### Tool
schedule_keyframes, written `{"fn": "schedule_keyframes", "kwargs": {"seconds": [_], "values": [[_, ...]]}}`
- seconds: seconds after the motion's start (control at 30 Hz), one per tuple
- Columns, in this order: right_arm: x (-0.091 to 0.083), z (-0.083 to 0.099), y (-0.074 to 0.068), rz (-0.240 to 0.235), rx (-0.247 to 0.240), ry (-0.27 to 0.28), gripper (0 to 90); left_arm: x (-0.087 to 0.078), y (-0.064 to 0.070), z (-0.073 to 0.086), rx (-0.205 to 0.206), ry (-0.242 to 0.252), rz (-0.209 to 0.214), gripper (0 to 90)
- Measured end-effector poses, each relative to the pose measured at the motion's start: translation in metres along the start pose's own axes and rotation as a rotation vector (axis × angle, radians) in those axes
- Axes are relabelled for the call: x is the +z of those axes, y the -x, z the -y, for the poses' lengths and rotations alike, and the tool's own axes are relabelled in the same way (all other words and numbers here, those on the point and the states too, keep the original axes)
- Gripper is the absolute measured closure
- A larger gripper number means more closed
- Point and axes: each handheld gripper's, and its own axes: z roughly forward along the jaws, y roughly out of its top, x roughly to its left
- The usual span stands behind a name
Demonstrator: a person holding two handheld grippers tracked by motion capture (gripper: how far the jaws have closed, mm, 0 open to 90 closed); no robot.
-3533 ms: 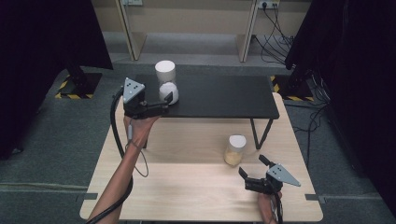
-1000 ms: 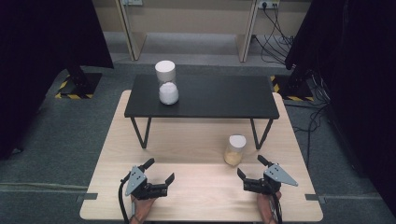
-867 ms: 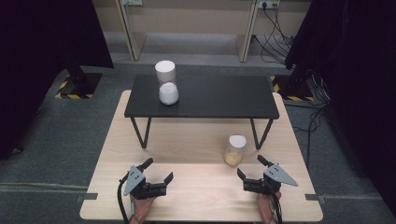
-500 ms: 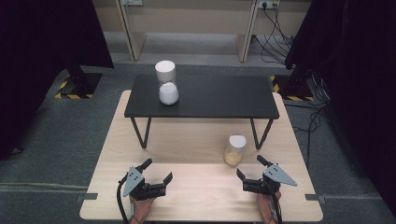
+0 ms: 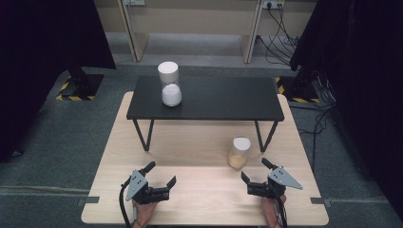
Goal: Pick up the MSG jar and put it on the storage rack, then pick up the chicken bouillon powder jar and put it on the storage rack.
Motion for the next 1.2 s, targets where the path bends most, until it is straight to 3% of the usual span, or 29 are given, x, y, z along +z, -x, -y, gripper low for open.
{"fn": "schedule_keyframes", "kwargs": {"seconds": [0.5, 1.2], "values": [[0.0005, -0.0009, -0.0011, 0.004, -0.008, -0.005, 0.5, 0.001, 0.0013, -0.0014, 0.026, -0.008, 0.009, 0.0], [0.0009, -0.0016, -0.0024, 0.009, -0.014, -0.01, 0.5, 0.001, 0.0013, -0.0015, 0.031, -0.009, 0.014, 0.0]]}}
